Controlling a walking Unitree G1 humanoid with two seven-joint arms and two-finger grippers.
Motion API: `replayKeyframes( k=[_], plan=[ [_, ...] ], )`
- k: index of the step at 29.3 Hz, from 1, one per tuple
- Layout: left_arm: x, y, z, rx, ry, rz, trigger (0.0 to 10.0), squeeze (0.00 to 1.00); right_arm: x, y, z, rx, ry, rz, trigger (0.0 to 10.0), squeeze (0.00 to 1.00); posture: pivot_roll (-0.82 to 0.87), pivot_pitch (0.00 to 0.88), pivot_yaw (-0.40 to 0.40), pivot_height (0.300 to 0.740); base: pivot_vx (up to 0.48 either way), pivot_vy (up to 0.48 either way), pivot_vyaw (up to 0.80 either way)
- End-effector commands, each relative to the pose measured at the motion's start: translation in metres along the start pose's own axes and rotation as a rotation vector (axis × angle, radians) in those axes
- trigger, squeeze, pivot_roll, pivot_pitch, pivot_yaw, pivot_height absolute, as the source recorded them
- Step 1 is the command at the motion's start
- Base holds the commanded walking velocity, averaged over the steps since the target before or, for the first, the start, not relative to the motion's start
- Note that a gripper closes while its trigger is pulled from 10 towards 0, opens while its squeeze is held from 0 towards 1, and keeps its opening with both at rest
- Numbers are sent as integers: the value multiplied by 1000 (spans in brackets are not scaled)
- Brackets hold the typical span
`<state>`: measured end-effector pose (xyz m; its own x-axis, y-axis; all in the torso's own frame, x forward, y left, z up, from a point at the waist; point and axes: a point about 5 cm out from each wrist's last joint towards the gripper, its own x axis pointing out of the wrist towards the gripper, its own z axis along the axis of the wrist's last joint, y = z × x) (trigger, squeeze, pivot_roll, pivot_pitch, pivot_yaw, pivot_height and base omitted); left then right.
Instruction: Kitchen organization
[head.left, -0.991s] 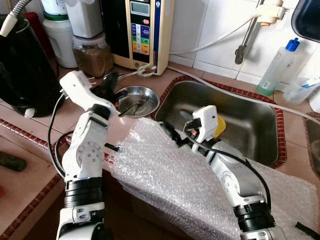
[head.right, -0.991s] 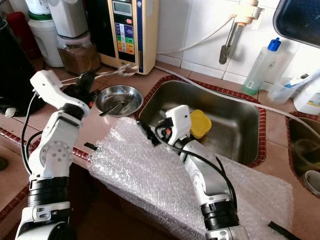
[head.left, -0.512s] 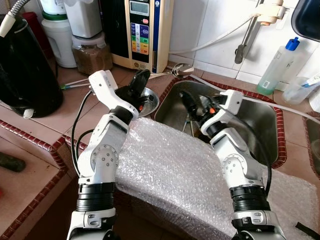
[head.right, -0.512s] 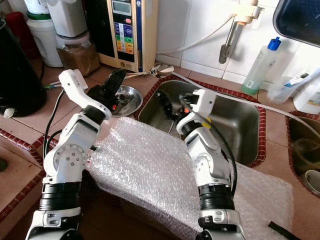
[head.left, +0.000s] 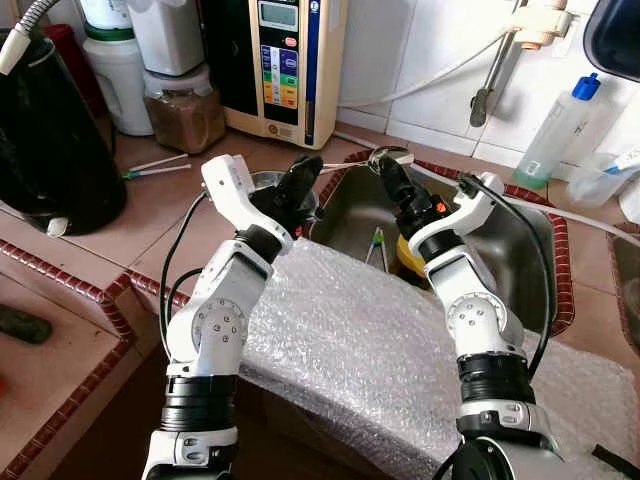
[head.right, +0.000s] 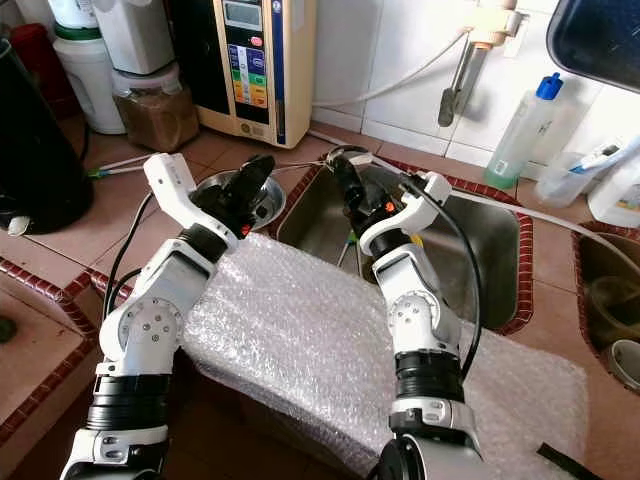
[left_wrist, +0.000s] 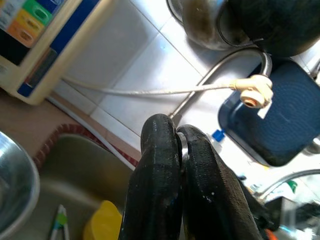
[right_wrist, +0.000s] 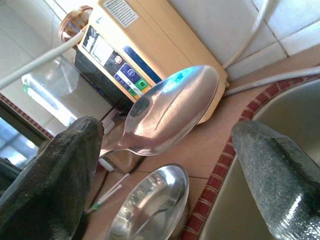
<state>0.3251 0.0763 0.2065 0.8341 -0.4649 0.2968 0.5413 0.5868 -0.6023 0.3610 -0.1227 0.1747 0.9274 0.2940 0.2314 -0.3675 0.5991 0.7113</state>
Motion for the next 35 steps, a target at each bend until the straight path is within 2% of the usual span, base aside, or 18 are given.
replayKeyframes(
  k=[1, 6, 9, 10, 11, 12, 27, 35],
  plan=[
    [0, -8, -2, -37, 11, -47, 0, 0, 6, 2, 1, 18, -11, 7, 10000, 0, 95, 0, 0, 740, 0, 0, 0],
    [-1, -4, -3, -133, -2, -26, 0, 0, 13, 4, -1, 30, -15, 8, 10000, 0, 98, 0, 3, 740, 0, 0, 0],
    [-1, -4, -3, -158, -2, -28, 0, 0, 17, 6, -2, 36, -18, 14, 10000, 0, 101, 0, 5, 740, 0, 0, 0],
    [-2, -4, -3, -156, 2, -29, 0, 0, 18, 6, -1, 41, -26, 16, 5961, 0, 104, 0, 6, 740, 0, 0, 0],
    [-2, -4, -3, -156, 2, -29, 0, 0, 18, 6, -1, 41, -26, 16, 5961, 0, 104, 0, 6, 740, 0, 0, 0],
    [-3, -4, -4, -156, 10, -30, 0, 0, 21, 5, 2, 54, -52, 18, 0, 0, 112, 0, 6, 740, 0, 0, 0],
    [-5, 3, -1, -159, 8, 8, 0, 0, 22, -8, 16, 54, -111, -20, 0, 0, 115, 0, 10, 740, 0, 0, 0],
    [-5, 3, -1, -159, 15, 0, 0, 0, 22, -11, 16, 59, -120, -31, 0, 0, 113, 0, 12, 740, 0, 0, 0]
  ],
)
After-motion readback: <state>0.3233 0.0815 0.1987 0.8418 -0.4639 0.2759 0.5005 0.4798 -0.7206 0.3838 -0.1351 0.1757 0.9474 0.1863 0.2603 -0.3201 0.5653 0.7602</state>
